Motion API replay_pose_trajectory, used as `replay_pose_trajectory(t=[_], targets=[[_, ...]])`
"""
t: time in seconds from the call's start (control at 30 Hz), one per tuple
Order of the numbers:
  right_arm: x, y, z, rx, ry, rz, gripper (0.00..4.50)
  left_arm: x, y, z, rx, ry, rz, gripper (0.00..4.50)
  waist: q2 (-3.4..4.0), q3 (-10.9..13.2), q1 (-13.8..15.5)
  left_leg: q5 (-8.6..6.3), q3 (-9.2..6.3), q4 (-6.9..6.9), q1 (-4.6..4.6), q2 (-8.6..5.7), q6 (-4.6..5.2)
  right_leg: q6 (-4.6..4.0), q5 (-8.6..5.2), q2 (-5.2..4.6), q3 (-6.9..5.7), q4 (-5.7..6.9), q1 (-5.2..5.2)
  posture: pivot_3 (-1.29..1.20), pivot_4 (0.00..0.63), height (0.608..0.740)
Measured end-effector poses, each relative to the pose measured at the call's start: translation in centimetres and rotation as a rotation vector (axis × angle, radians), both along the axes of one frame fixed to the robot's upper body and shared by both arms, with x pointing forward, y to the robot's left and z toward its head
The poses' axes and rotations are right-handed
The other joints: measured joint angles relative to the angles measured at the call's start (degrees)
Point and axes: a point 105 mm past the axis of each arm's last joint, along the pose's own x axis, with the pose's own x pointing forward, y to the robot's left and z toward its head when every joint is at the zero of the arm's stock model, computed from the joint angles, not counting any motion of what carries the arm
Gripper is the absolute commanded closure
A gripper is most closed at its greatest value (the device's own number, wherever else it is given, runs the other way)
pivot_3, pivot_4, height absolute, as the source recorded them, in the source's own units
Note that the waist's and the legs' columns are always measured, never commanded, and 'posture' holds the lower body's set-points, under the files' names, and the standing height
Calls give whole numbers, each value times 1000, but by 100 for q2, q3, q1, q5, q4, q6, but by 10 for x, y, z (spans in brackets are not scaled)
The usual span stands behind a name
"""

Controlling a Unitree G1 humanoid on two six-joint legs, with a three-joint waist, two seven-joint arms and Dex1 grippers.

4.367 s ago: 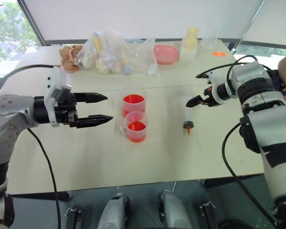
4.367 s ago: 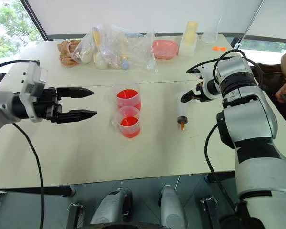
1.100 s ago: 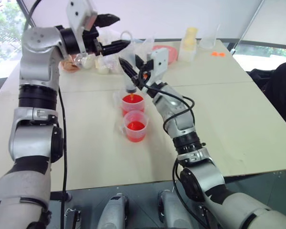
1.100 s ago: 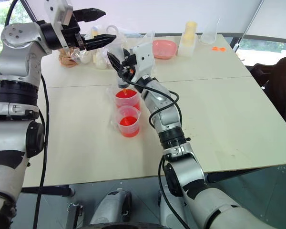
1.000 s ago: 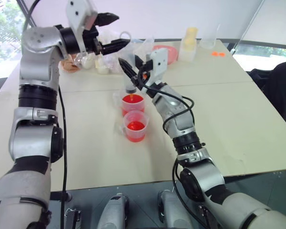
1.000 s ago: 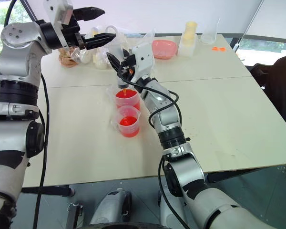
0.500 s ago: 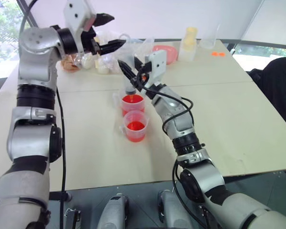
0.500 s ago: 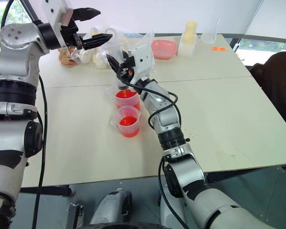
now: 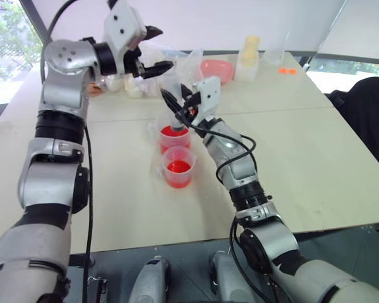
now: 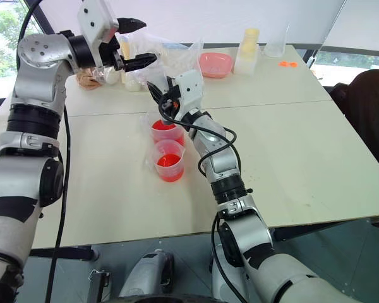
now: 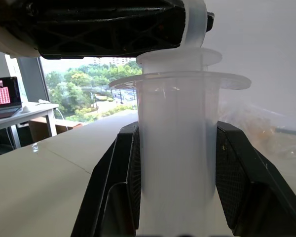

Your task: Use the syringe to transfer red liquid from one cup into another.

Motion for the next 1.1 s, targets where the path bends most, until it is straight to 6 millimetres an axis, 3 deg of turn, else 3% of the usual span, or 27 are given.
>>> replay_pose_trajectory(t=[0.2,0.77,1.1], targets=[[0,0,-4,-4,7,-4,3064,-7,-7,-13,48,24,-53,4489,0,0,6,0,-2,1,0,0,0,0,0,0,0,0,0,0,150,740],[0,-2,-1,30,-8,-29,3064,1,-9,-3,53,-3,-34,4489,0,0,3,0,-1,1,0,0,0,0,0,0,0,0,0,0,150,740],[-1,0,-11,36,16,-29,3064,6,-4,-3,69,-6,-16,4489,0,0,9,0,-1,1,0,-1,0,0,0,0,0,0,1,0,150,740]])
